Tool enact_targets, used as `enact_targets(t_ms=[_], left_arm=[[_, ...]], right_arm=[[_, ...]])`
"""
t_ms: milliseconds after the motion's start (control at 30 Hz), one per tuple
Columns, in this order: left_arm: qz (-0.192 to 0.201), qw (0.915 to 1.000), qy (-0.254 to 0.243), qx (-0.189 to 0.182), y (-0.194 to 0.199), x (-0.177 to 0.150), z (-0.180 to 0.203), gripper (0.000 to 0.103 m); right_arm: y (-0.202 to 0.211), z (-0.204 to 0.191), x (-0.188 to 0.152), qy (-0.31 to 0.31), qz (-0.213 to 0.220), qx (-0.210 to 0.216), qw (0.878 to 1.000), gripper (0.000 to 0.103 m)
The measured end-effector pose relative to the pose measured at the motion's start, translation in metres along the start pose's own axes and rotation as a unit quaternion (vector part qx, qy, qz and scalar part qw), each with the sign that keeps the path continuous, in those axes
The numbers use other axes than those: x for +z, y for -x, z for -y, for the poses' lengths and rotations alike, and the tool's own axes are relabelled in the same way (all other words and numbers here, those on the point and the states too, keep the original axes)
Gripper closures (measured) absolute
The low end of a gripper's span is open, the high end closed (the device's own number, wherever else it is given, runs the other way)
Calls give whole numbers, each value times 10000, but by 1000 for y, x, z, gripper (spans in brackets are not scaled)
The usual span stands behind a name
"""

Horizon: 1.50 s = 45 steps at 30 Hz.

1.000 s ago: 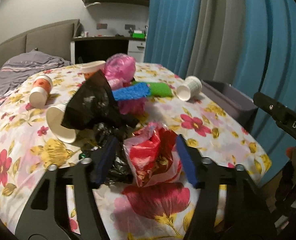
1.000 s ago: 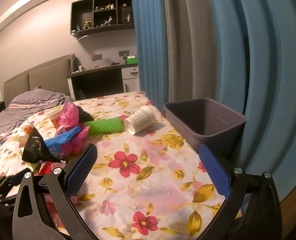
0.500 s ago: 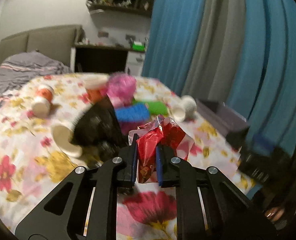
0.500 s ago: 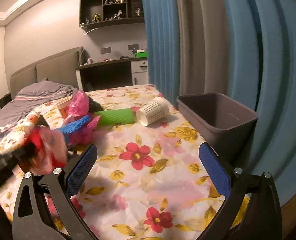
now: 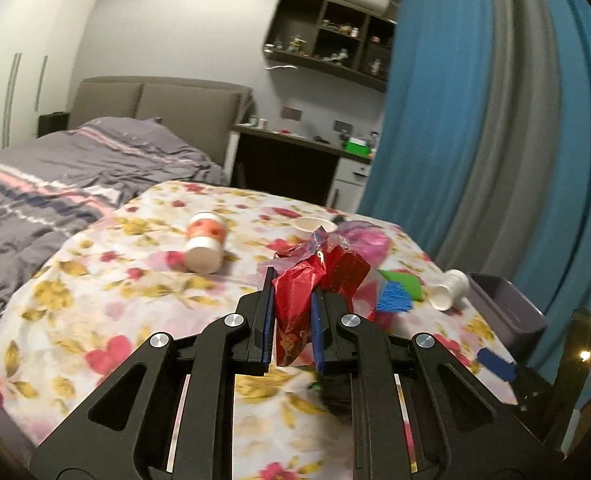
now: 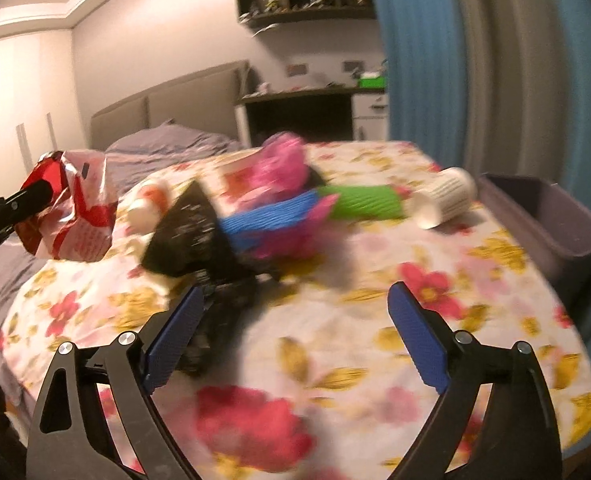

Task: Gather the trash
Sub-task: 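Grasp the black plastic bag with the right gripper while the left lifts the red bag, then carry both held bags over to the grey bin with both grippers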

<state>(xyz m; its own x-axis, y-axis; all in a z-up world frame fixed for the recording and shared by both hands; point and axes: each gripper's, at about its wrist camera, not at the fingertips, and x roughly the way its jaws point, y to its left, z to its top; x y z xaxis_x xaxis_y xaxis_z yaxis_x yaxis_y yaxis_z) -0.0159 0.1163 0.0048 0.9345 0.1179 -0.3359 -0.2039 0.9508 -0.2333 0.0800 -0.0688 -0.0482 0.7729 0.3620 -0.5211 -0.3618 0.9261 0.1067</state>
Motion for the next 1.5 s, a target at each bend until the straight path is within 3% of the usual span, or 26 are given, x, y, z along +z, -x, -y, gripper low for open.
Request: enact_targets(t_ms=[167,533,633,700,733,800,900,1200,1500], left_arm=[[40,9999,76,112,2,1,-14,89],[-1,9999,149,42,-1,-1,-26,89],[-13,9999,130,36,-2,-1,-25,89],[-17,9999,144,44,-2,-1,-25,89],[-33,9999,143,38,-3,-1,-25,89],[-49,9999,148,30,-3,-1,-25,89],[-70,9999,134,29,-5,-1,-25,89],[-158,9998,102,-46,-12,-1,-14,89],[-177,9988,-273,-358,-19,3,32,89]], right_arm=[[-21,-32,-3,257,-263,293,9989,23],[-70,-50,-3,219,-1045,233,9940,39],[-80,-51,-8,247,-1279,175,9913,54],[-84,-49,-11,233,-1375,204,9900,73],[-85,-48,-13,213,-1400,256,9896,74],[-82,-45,-14,205,-1336,347,9902,83],[-72,-45,-15,288,-1192,463,9914,87],[-22,-19,-11,365,-630,519,9960,88],[18,23,6,138,-137,296,9994,88]])
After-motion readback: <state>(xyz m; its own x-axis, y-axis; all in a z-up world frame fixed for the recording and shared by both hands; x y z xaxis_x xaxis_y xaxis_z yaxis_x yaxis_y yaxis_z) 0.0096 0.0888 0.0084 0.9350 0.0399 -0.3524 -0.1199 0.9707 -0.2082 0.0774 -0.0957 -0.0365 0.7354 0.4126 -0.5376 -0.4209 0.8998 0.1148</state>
